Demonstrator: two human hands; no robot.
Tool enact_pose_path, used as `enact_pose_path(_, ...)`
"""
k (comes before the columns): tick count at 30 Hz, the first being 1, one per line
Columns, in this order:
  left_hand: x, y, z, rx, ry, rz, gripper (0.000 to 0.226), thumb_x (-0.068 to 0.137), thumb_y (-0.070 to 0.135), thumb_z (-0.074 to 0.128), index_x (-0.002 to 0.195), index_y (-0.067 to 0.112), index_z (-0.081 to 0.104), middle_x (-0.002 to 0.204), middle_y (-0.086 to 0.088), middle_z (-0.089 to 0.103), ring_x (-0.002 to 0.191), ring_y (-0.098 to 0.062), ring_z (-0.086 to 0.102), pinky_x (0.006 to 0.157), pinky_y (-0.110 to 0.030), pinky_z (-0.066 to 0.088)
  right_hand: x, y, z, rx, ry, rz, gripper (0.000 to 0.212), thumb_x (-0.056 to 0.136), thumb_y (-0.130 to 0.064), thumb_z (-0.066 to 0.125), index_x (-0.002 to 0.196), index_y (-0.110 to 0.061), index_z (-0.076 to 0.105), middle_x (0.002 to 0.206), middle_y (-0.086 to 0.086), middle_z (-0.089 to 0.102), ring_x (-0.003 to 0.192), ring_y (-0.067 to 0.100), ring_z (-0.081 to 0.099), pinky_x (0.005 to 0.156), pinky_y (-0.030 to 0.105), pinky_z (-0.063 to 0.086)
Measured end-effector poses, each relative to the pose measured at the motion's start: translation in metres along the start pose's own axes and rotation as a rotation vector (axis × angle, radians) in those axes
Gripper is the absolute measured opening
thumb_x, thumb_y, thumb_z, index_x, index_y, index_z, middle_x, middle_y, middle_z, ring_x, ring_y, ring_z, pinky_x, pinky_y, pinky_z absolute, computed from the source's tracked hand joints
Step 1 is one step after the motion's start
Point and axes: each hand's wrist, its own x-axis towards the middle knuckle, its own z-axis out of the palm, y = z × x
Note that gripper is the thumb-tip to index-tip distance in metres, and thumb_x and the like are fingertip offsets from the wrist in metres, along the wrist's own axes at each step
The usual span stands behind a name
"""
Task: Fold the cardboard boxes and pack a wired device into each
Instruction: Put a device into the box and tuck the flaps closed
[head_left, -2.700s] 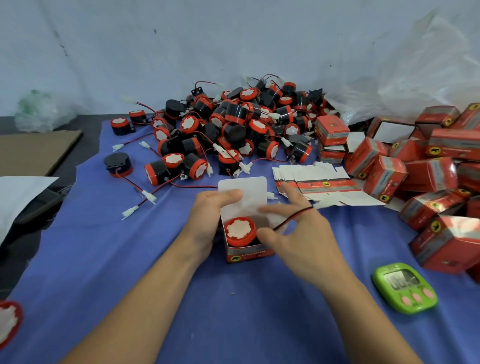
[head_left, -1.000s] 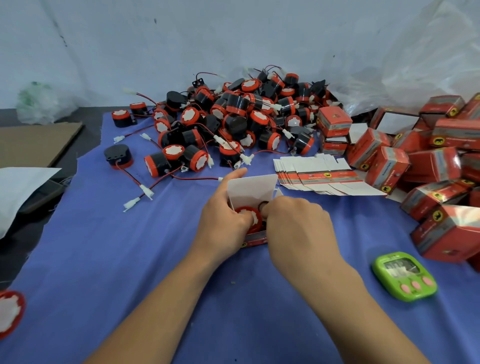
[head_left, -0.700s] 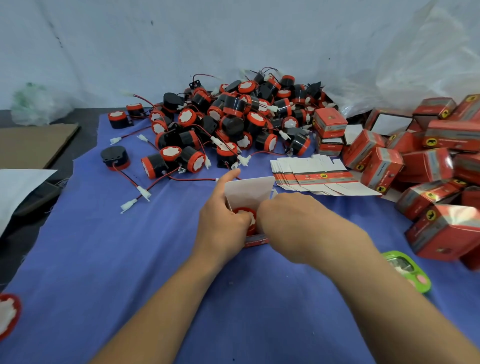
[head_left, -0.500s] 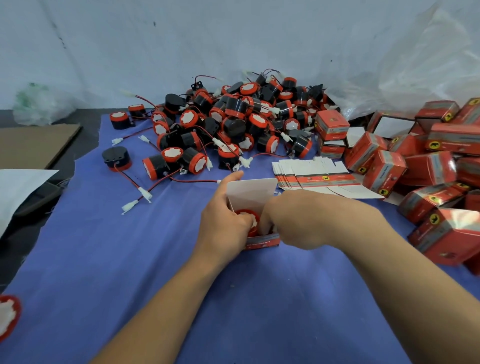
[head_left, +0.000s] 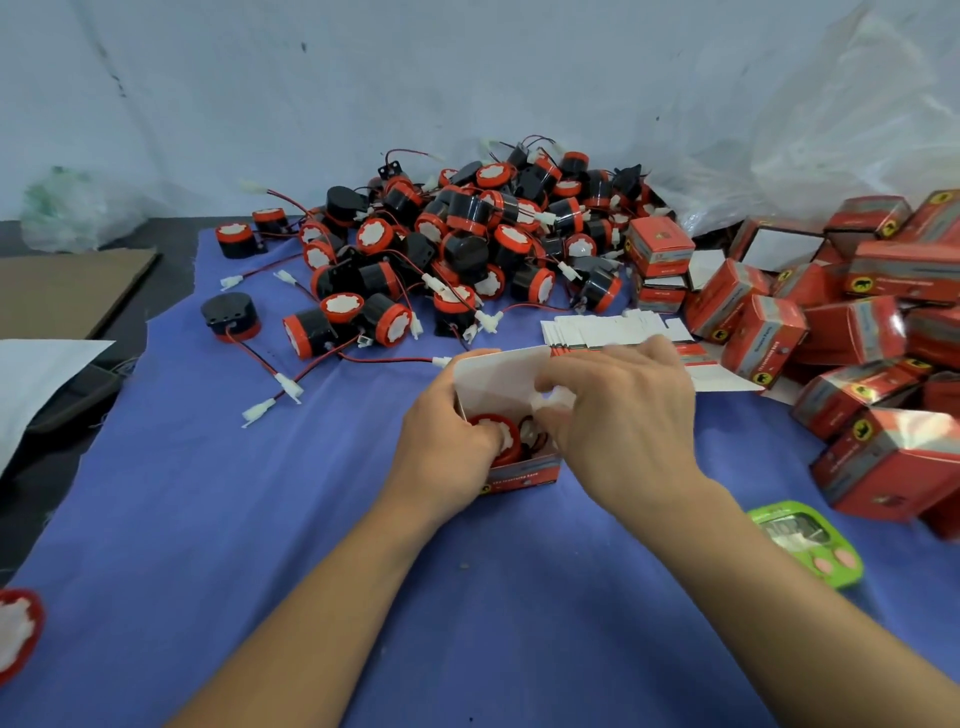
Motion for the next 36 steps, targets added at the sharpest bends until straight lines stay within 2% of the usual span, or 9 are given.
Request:
enact_pose_path(6,-0.003,0.001,0.001,-0.031,0.001,0.004,0.065,0.07,0.01,0.062,0.11,0.06,0.059,0.101,0.027,0.071,0.092,0.002,0.067,0.069,-0.017,0.056,-0.011,-0.007,0.011,-0.031,-0.136,0.17,0.008,0.082,-0.017,0.079,0.077,-0.021,0.084,0.144,0.007,0.063,0.12,0.039,0.053,0.093,0.046,0.039)
enact_pose_path(11,-0.004,0.003,0.002,-0.055,-0.001,-0.017,0.066,0.062,0.015,0.06,0.113,0.057,0.06,0.101,0.023,0.072,0.092,-0.001,0.067,0.071,-0.022,0.058,-0.016,-0.007,0.008,-0.089,-0.153,0.091,0.014,0.081,-0.016,0.075,0.069,-0.021,0.081,0.156,0.01,0.05,0.145,0.043,0.039,0.101,0.049,0.039)
enact_pose_path(17,-0.005,0.003,0.001,-0.049,-0.017,0.003,0.072,0.063,0.013,0.058,0.126,0.048,0.06,0.106,0.014,0.073,0.092,-0.007,0.069,0.071,-0.025,0.059,-0.014,-0.005,0.012,-0.125,-0.361,0.037,0.019,0.096,-0.032,0.062,0.092,-0.034,0.081,0.173,0.006,0.009,0.159,0.033,-0.007,0.125,0.041,0.0)
enact_pose_path(20,-0.005,0.004,-0.002,-0.041,-0.044,-0.003,0.073,0.065,0.014,0.059,0.13,0.048,0.06,0.107,0.01,0.074,0.093,-0.012,0.07,0.075,-0.031,0.061,-0.004,-0.007,0.013,-0.123,-0.475,0.225,0.022,0.097,-0.036,0.059,0.111,-0.037,0.076,0.171,-0.001,0.023,0.159,0.027,0.008,0.119,0.041,0.017)
enact_pose_path(23,-0.004,0.003,-0.004,-0.022,-0.08,-0.003,0.071,0.068,0.014,0.06,0.127,0.053,0.061,0.109,0.01,0.075,0.096,-0.012,0.071,0.081,-0.035,0.062,0.004,-0.02,0.016,-0.12,-0.413,0.387,0.008,0.085,-0.021,0.061,0.092,-0.025,0.063,0.114,-0.001,0.069,0.116,0.027,0.058,0.083,0.034,0.035)
enact_pose_path(27,-0.004,0.003,-0.006,-0.026,-0.083,-0.005,0.07,0.068,0.014,0.06,0.126,0.052,0.062,0.11,0.013,0.075,0.101,-0.008,0.071,0.086,-0.034,0.062,0.004,-0.027,0.019,-0.074,-0.373,0.544,0.01,0.081,-0.015,0.062,0.088,-0.023,0.064,0.067,-0.006,0.043,0.07,0.026,0.046,0.05,0.024,0.023)
enact_pose_path(30,-0.003,0.003,-0.005,-0.042,-0.077,-0.003,0.073,0.067,0.013,0.06,0.132,0.045,0.061,0.115,0.01,0.074,0.104,-0.012,0.071,0.087,-0.039,0.062,-0.002,-0.014,0.02,0.08,-0.438,0.439,0.013,0.087,-0.021,0.062,0.093,-0.023,0.074,0.07,-0.006,0.056,0.073,0.027,0.054,0.05,0.029,0.035)
enact_pose_path(33,-0.003,0.001,-0.003,-0.05,-0.064,0.006,0.073,0.066,0.014,0.061,0.133,0.043,0.06,0.112,0.009,0.075,0.099,-0.012,0.071,0.084,-0.042,0.062,-0.008,0.003,0.009,0.597,-0.54,0.435,0.03,0.09,-0.01,0.058,0.09,-0.03,0.08,0.084,-0.007,0.075,0.087,0.02,0.068,0.077,0.037,0.057)
enact_pose_path(36,-0.002,-0.001,-0.003,-0.04,-0.057,-0.01,0.069,0.068,0.016,0.063,0.128,0.048,0.061,0.108,0.013,0.074,0.098,-0.009,0.071,0.084,-0.041,0.062,-0.009,0.011,0.005,1.08,-0.372,0.571,0.035,0.091,0.004,0.052,0.084,-0.019,0.077,0.096,-0.003,0.078,0.094,0.02,0.07,0.083,0.038,0.058)
